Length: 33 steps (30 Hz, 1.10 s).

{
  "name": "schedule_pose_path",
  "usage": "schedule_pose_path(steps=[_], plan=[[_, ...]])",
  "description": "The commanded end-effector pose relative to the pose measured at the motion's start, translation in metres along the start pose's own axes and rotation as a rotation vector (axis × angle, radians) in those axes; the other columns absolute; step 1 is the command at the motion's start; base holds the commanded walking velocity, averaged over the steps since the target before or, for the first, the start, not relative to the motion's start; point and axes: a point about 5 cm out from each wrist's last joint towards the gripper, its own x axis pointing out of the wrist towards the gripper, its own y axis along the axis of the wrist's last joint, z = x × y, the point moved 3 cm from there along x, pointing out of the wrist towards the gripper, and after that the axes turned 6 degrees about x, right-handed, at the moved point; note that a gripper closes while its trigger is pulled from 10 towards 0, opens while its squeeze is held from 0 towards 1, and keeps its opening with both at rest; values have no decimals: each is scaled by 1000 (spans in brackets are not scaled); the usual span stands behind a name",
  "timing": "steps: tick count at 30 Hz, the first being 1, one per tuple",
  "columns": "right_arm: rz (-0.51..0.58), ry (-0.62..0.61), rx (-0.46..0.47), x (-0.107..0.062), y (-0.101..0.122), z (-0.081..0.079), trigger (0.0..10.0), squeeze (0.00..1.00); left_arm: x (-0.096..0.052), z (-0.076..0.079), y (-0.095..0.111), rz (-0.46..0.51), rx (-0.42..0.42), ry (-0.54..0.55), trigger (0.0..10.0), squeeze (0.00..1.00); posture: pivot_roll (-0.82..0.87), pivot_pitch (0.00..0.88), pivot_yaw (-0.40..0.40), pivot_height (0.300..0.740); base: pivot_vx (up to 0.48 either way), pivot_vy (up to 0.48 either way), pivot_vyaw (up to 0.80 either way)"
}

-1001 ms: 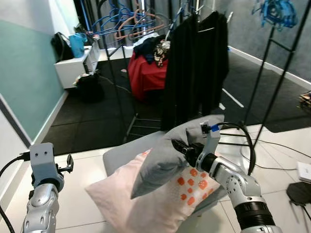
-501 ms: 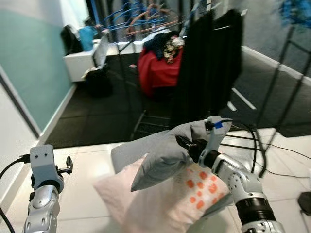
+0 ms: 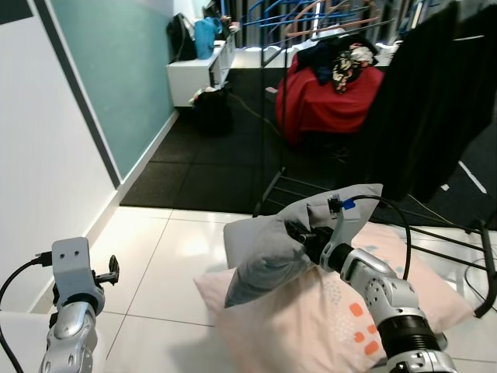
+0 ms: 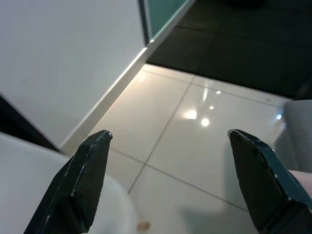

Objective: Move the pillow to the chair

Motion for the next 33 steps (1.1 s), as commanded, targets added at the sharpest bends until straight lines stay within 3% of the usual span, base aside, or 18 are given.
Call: schedule_pose_path(steps=[1, 3, 5, 6, 8, 17, 22, 33], plan=[[94, 230, -43, 7, 28, -44, 10000, 0, -2, 4, 0, 5, -6, -14, 10000, 0, -205, 3, 15, 688, 0, 0, 794], [94, 230, -43, 7, 28, -44, 10000, 0, -2, 4, 0, 5, -6, -14, 10000, 0, -205, 3, 15, 688, 0, 0, 794], [91, 462, -69, 3, 35, -87, 10000, 0, -1, 7, 6, 26, -22, -19, 10000, 0, -208, 2, 15, 688, 0, 0, 794], [91, 462, -69, 3, 35, -87, 10000, 0, -1, 7, 6, 26, -22, -19, 10000, 0, -208, 2, 15, 688, 0, 0, 794], [40, 588, -107, -3, 29, -108, 10000, 0, 0, 12, 14, 50, -34, -34, 10000, 0, -210, 0, 14, 688, 0, 0, 794], [-9, 663, -136, -8, 21, -118, 10000, 0, -1, 18, 16, 61, -34, -61, 10000, 0, -210, 0, 18, 688, 0, 0, 794], [-115, 751, -178, -19, 2, -128, 10000, 0, -5, 24, 15, 59, -42, -80, 10000, 0, -205, 0, 16, 688, 0, 0, 794], [-139, 693, -221, -15, 1, -123, 10000, 0, -10, 35, 19, 75, -50, -119, 10000, 0, -191, 7, 12, 688, 0, 0, 794]])
